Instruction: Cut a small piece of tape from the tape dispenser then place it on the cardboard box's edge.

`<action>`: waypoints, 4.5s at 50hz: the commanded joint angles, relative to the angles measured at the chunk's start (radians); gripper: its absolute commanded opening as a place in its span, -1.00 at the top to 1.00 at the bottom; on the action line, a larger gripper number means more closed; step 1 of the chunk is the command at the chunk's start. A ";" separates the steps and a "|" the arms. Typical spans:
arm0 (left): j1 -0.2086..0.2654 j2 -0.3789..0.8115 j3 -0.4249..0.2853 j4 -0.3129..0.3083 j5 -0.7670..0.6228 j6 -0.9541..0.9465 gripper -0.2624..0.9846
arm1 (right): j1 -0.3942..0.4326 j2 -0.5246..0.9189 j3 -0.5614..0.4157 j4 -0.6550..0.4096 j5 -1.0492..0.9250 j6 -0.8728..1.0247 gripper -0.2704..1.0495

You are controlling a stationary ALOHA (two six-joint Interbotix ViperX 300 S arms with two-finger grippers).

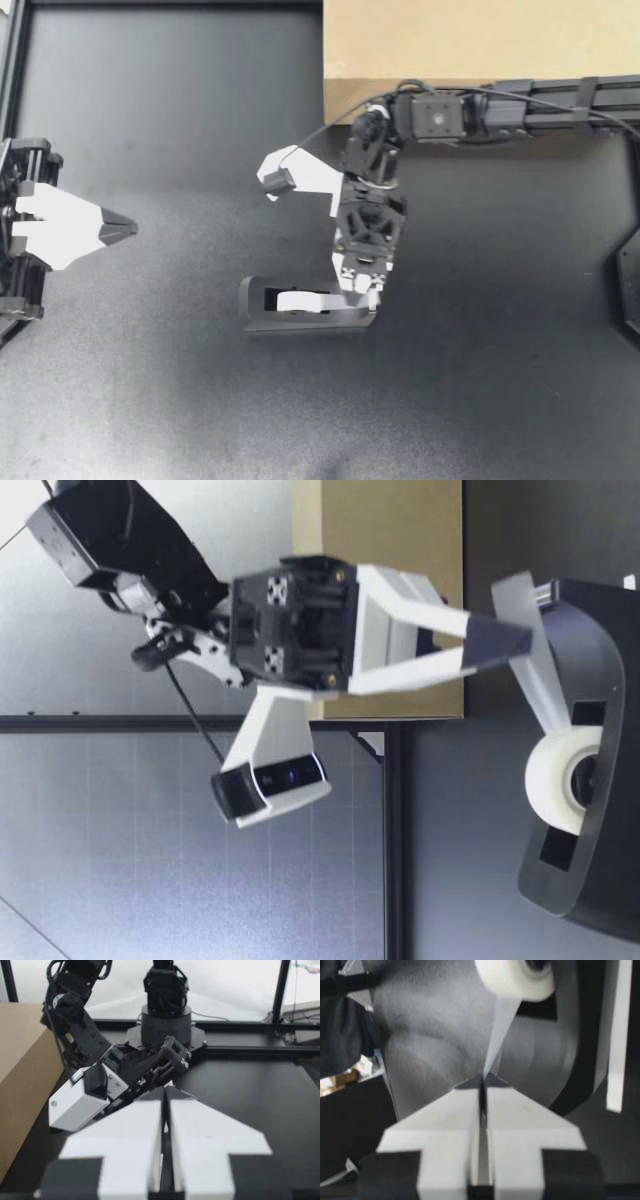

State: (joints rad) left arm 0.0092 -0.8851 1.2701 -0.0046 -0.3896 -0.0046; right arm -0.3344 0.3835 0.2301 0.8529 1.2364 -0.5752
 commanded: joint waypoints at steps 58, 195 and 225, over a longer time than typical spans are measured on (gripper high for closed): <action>0.002 0.009 -0.011 -0.003 -0.009 -0.002 0.74 | -0.048 -0.117 0.233 0.003 -0.158 -0.017 0.67; 0.002 0.710 -0.321 -0.061 -0.310 -0.006 0.27 | 0.249 -0.305 -0.219 -0.788 -0.262 0.528 0.72; 0.002 0.710 -0.311 -0.061 -0.319 -0.009 0.79 | 0.255 -0.304 -0.212 -0.785 -0.252 0.534 0.51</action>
State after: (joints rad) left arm 0.0092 -0.1657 0.9695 -0.0660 -0.6980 -0.0123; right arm -0.0859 0.0951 0.0383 0.0660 0.9833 -0.0445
